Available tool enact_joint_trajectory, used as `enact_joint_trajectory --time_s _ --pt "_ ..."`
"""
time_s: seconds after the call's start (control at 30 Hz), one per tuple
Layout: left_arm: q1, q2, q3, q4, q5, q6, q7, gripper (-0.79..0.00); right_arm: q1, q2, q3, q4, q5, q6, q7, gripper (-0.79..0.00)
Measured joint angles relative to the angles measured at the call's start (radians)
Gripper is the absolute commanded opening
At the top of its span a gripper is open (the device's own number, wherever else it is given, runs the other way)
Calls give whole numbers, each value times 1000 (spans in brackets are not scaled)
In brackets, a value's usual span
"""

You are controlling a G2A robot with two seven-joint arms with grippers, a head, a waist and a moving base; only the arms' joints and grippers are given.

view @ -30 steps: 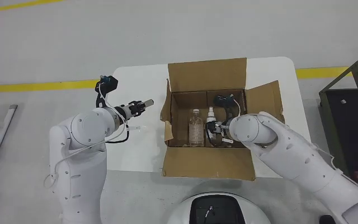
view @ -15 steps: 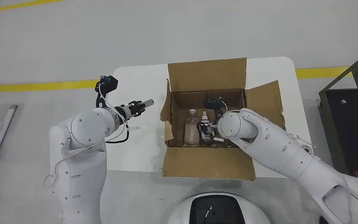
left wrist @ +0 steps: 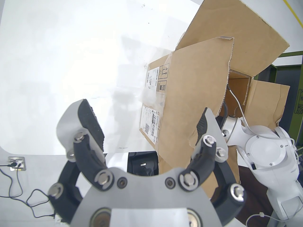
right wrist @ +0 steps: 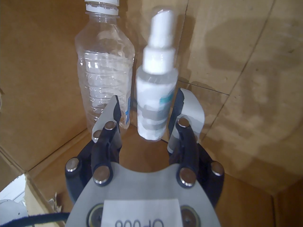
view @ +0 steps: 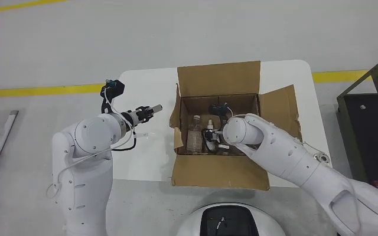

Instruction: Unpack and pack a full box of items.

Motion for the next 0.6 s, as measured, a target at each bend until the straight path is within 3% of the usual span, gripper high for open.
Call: enact_joint_trajectory --time_s 0.2,0.27,0.37,0.43,0.6 --pt "0 0 0 0 0 0 0 0 -20 16 48 -69 -32 12 6 -314" --pt "0 0 0 0 0 0 0 0 -40 33 84 -133 -54 19 11 -394" --pt "0 0 0 0 0 0 0 0 -88 67 163 -258 -99 33 9 -434" --pt "0 0 0 0 0 0 0 0 -149 101 246 -385 -154 60 6 -785" --pt "0 0 0 0 0 0 0 0 -348 178 453 -725 -356 105 21 -785"
